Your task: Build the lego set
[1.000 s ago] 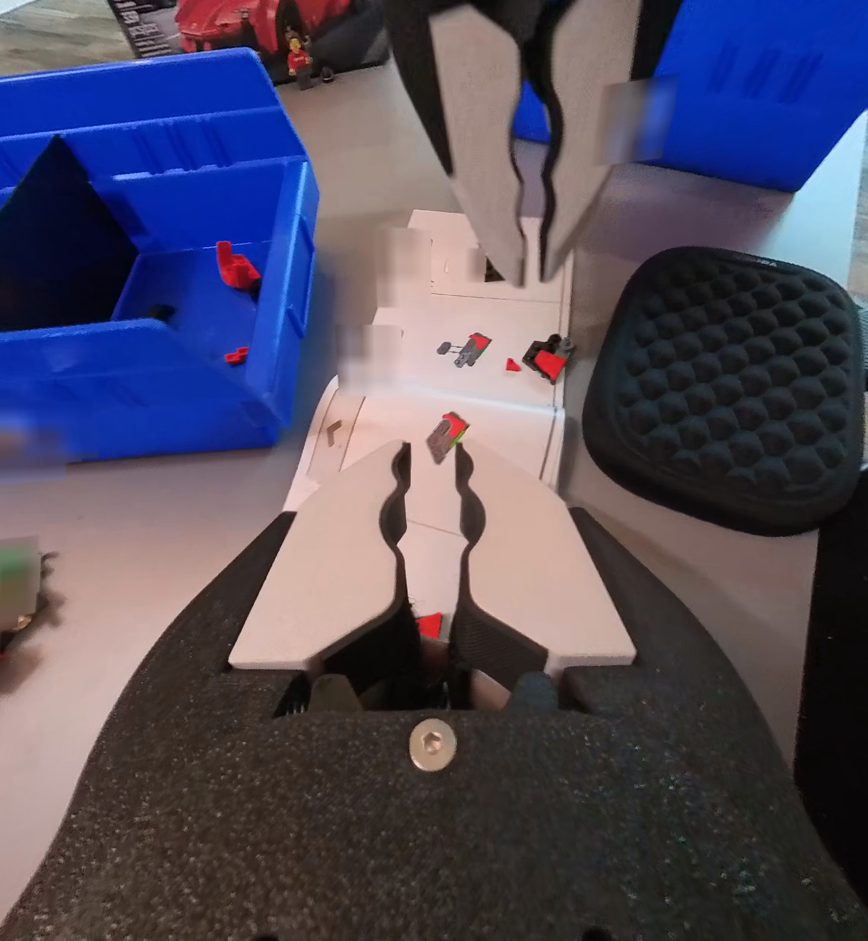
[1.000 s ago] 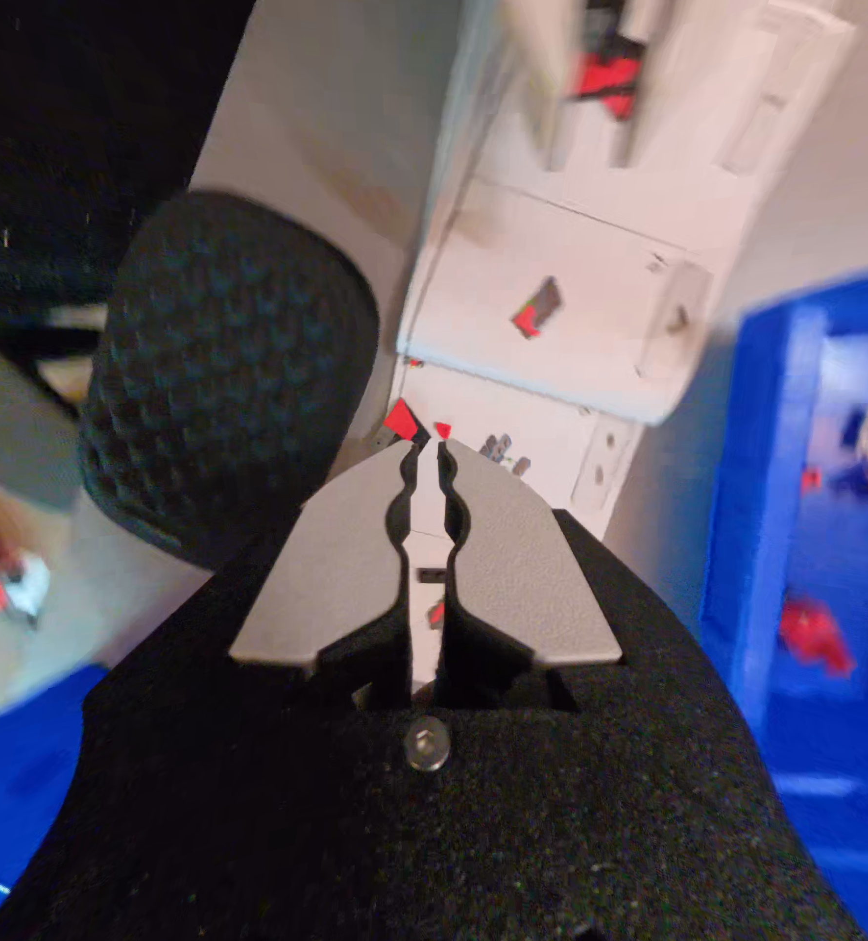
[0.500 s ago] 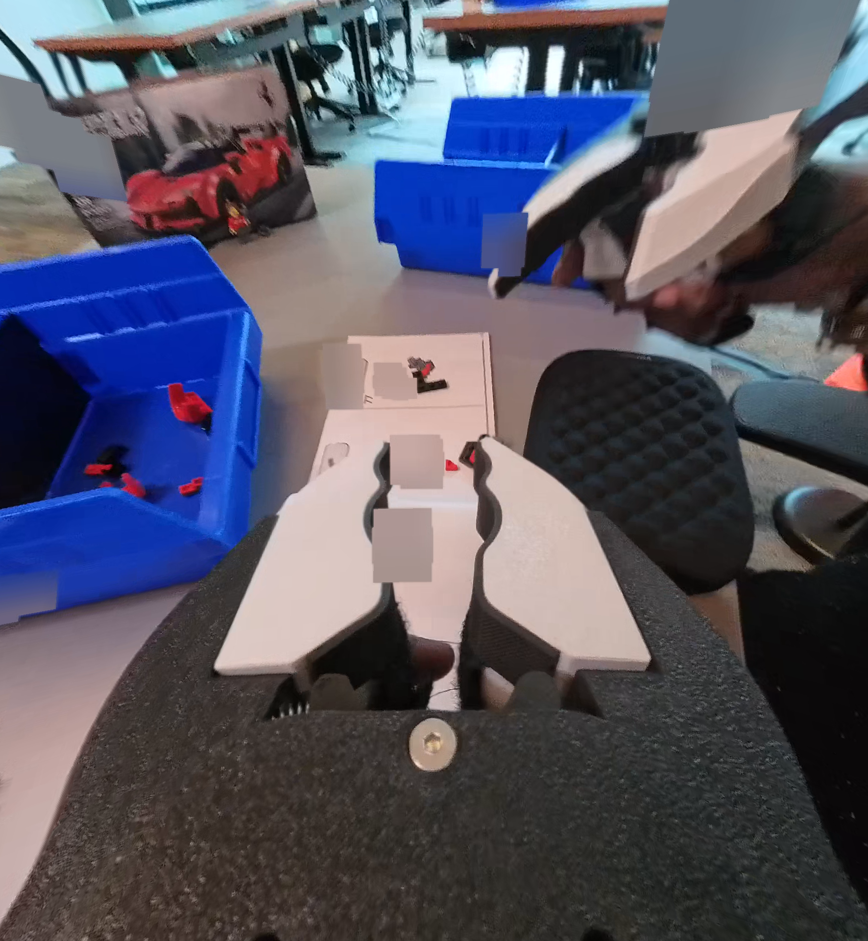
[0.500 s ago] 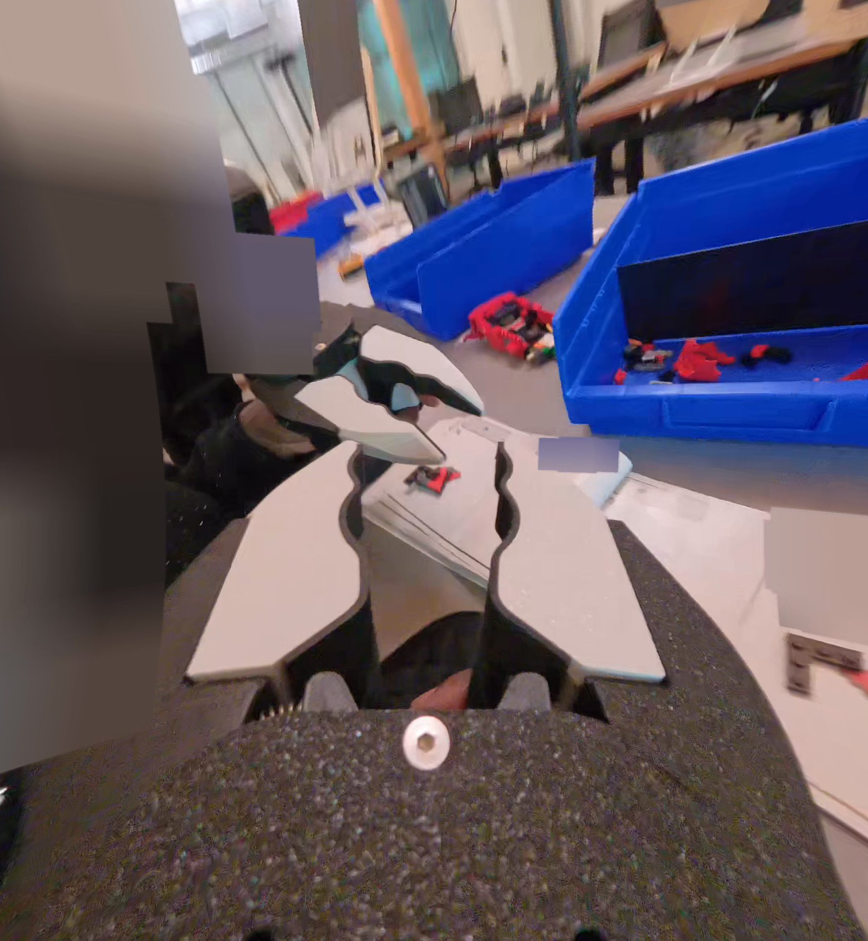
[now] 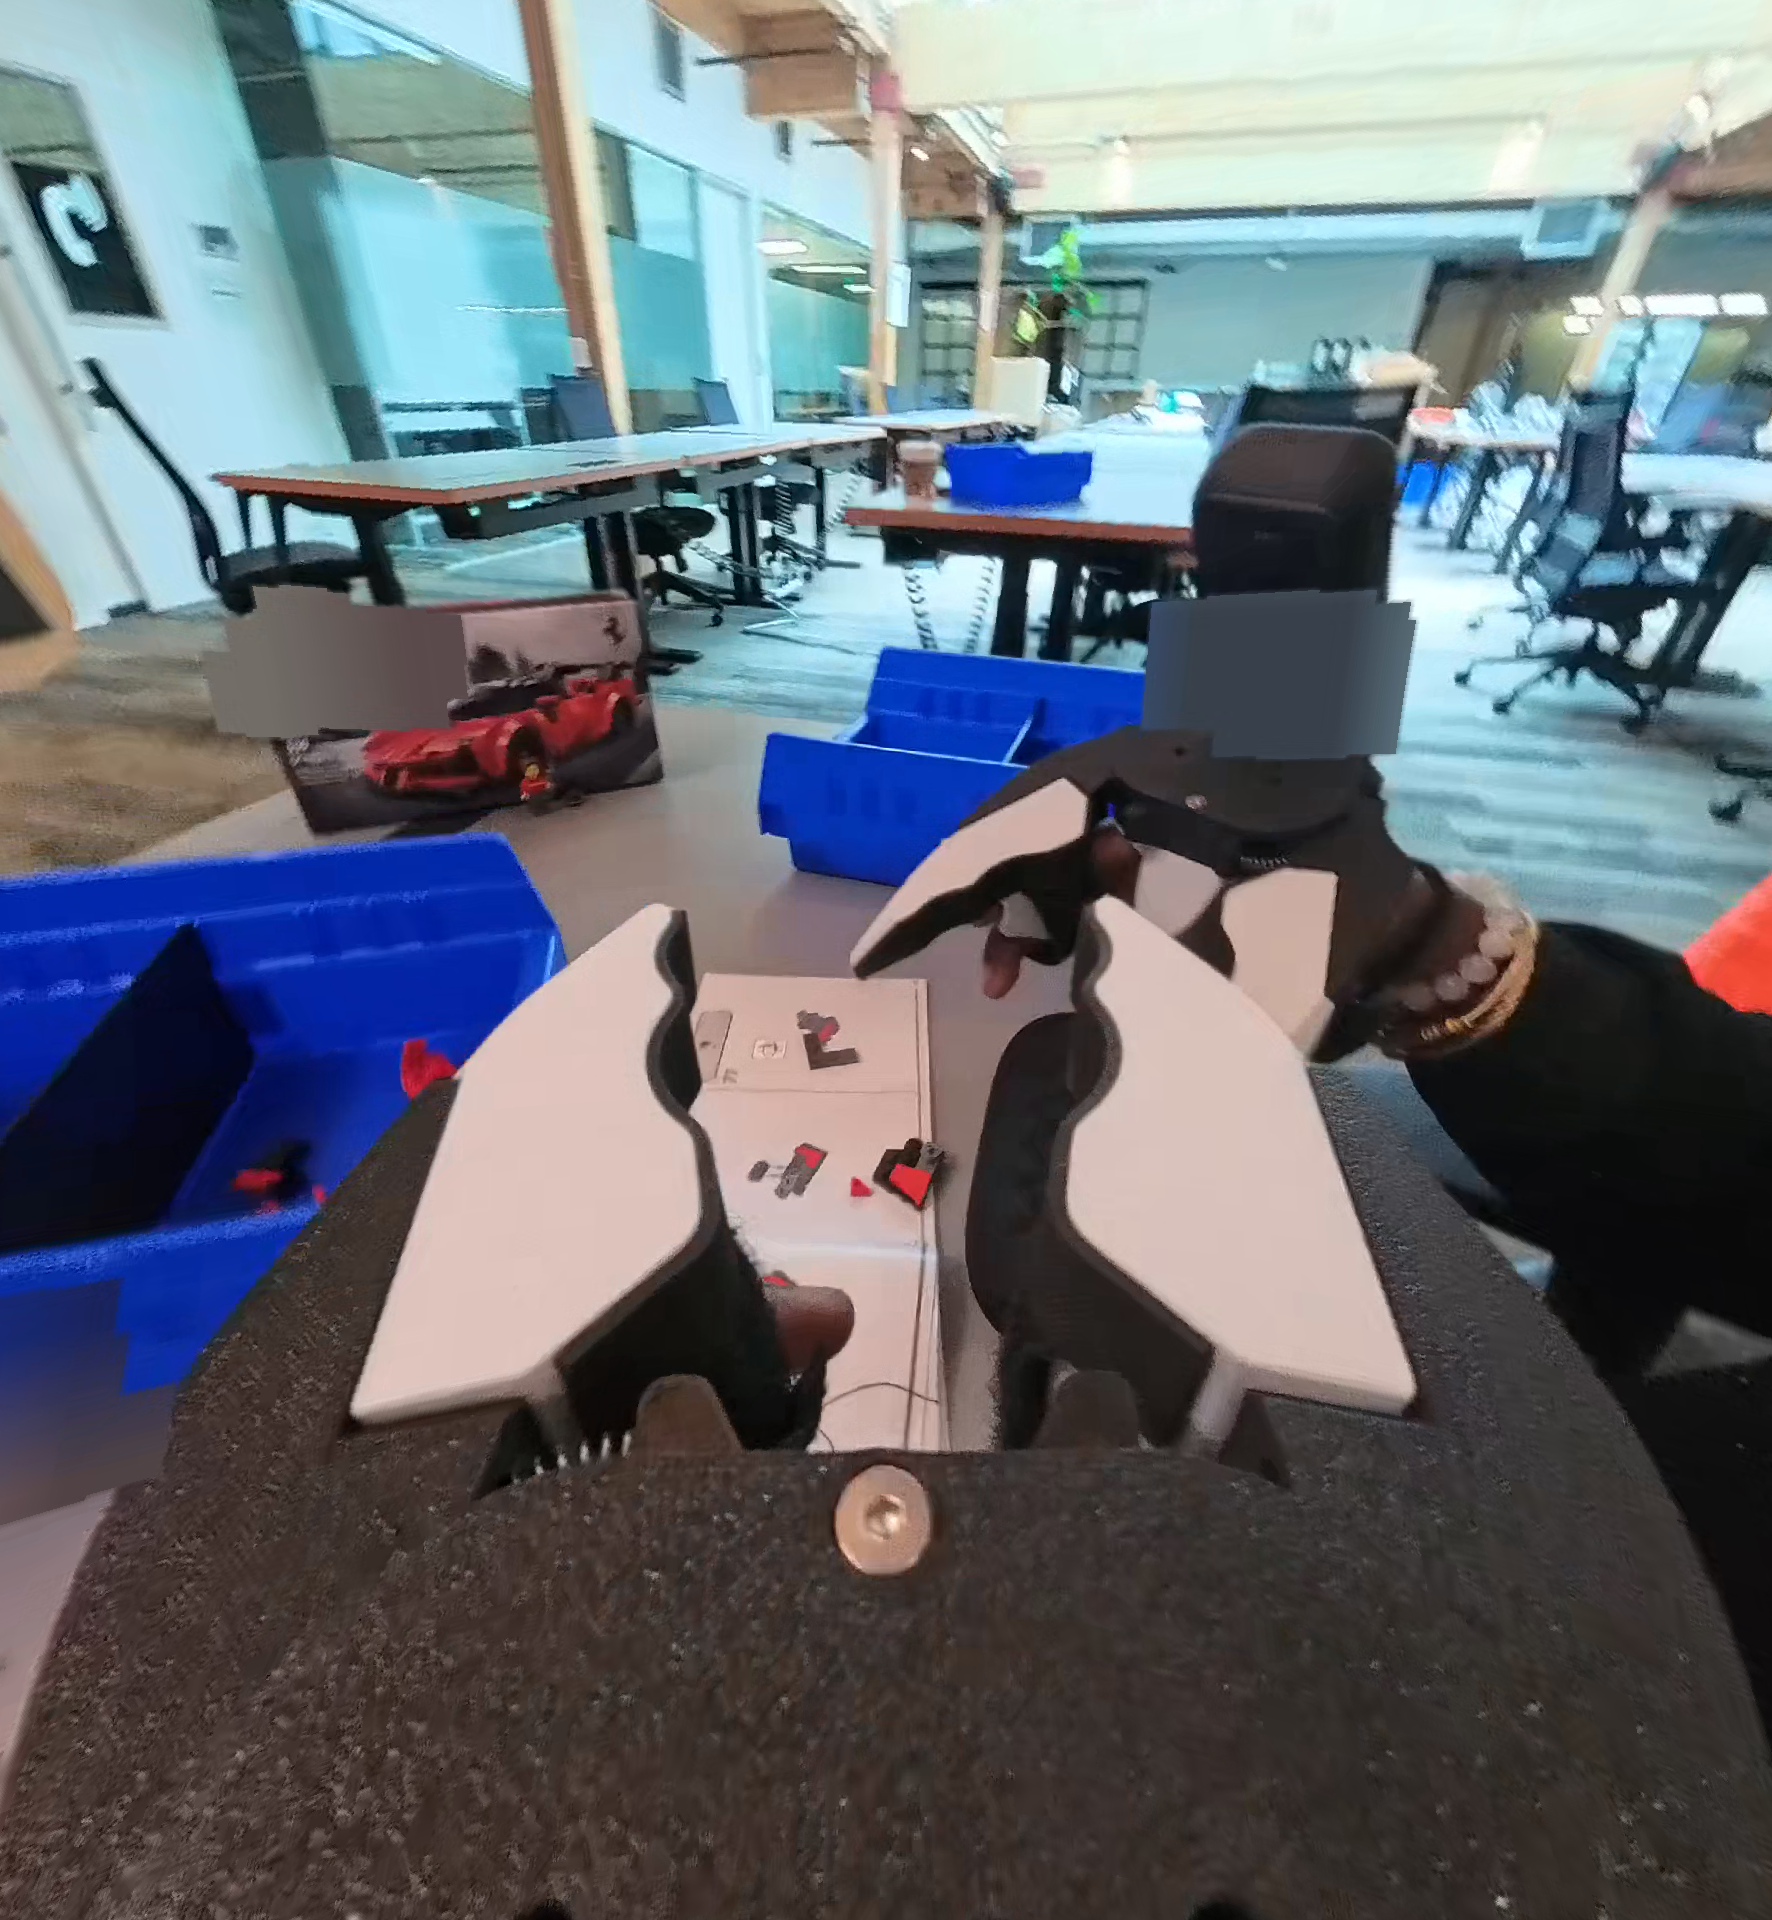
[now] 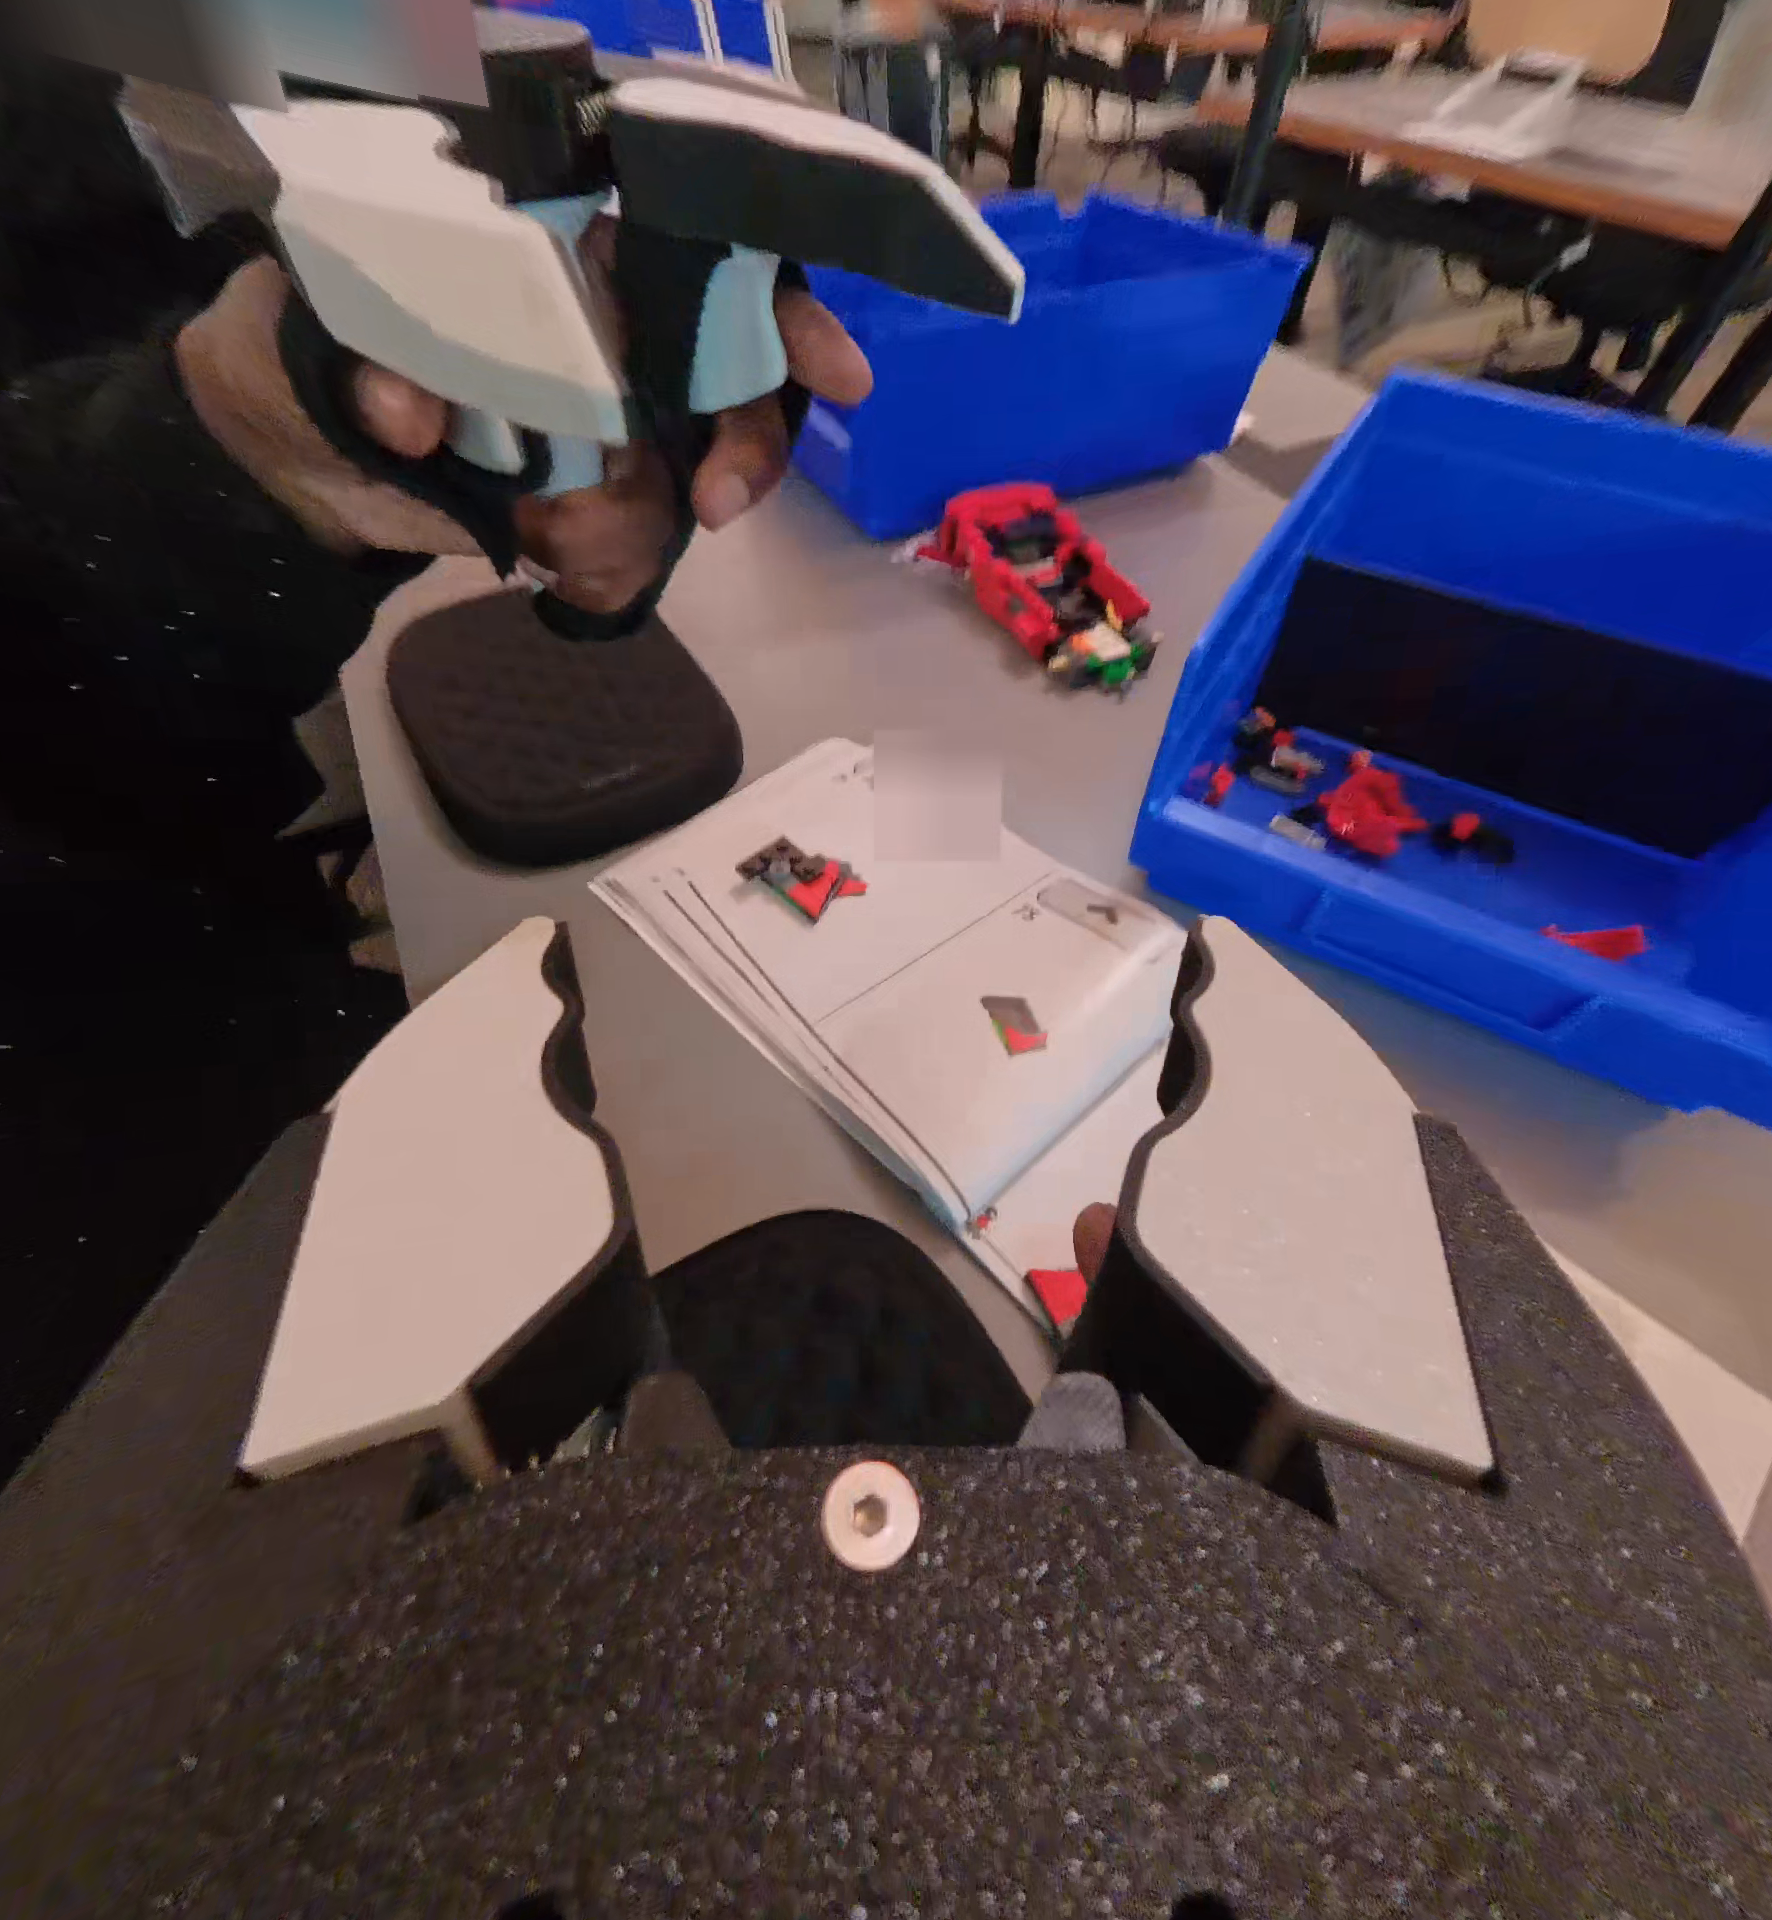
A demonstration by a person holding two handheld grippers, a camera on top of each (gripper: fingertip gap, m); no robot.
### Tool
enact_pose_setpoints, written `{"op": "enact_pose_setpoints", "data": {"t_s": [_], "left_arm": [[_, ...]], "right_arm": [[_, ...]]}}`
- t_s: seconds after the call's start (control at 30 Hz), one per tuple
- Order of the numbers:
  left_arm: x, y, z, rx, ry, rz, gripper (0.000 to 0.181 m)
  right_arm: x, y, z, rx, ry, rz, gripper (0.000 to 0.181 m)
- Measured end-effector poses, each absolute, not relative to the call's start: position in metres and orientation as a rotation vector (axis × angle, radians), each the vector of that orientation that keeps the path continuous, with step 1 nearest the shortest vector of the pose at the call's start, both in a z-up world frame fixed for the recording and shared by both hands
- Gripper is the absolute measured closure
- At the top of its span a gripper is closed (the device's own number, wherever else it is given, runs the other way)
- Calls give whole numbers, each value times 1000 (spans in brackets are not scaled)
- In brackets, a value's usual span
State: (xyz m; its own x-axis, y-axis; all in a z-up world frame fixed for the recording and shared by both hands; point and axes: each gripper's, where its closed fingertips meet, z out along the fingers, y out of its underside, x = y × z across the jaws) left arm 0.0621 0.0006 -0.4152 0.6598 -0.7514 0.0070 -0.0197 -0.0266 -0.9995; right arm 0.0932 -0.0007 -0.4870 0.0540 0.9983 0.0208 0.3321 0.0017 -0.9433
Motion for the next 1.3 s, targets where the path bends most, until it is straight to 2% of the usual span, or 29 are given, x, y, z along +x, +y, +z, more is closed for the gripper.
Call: {"op": "enact_pose_setpoints", "data": {"t_s": [0.1, 0.23, 0.37, 0.5, 0.63, 0.73, 0.83, 1.0, 1.13, 1.3], "left_arm": [[72, -3, -402, -1475, 838, -548, 115], [69, -3, -390, -1424, 1022, -274, 120], [60, 10, -403, -1447, 1119, -156, 124], [36, 57, -415, -1531, 1226, -37, 122], [29, 103, -376, -1519, 1295, -118, 128], [46, 120, -364, -1478, 1328, -309, 134], [69, 120, -393, -1497, 1423, -395, 139], [97, 91, -481, -1572, 1695, -319, 145], [96, 92, -534, -1708, 1839, -324, 154], [105, 98, -543, -1792, 1696, -416, 161]], "right_arm": [[92, 1, -473, -1383, -1384, 1083, 79], [91, 3, -483, -1374, -1399, 1155, 80], [95, 23, -496, -1434, -1390, 1052, 80], [96, 68, -466, -1420, -1363, 951, 86], [100, 108, -430, -1491, -1395, 967, 88], [110, 117, -443, -1556, -1394, 911, 101], [122, 113, -491, -1658, -1509, 803, 112], [137, 92, -564, -1746, -1674, 712, 126], [134, 87, -587, -1739, -1715, 735, 155], [153, 91, -583, -1802, -1631, 883, 162]]}}
